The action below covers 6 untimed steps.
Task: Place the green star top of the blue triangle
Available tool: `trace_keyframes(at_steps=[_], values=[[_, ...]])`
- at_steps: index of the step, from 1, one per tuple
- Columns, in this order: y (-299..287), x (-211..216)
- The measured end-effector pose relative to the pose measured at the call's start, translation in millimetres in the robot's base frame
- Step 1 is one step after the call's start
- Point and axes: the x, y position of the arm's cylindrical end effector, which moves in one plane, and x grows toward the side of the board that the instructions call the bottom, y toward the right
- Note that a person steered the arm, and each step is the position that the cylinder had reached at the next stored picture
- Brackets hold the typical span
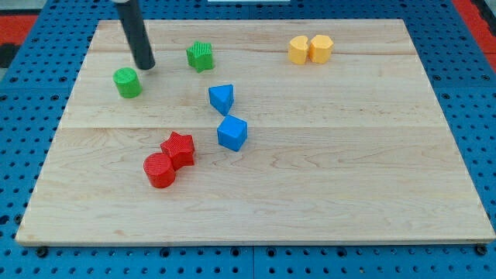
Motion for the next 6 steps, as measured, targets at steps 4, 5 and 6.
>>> trace_keyframes(at_steps=[4,5,6], values=[[89.3,13.6],[89.3,37.7],[89.1,71.1]])
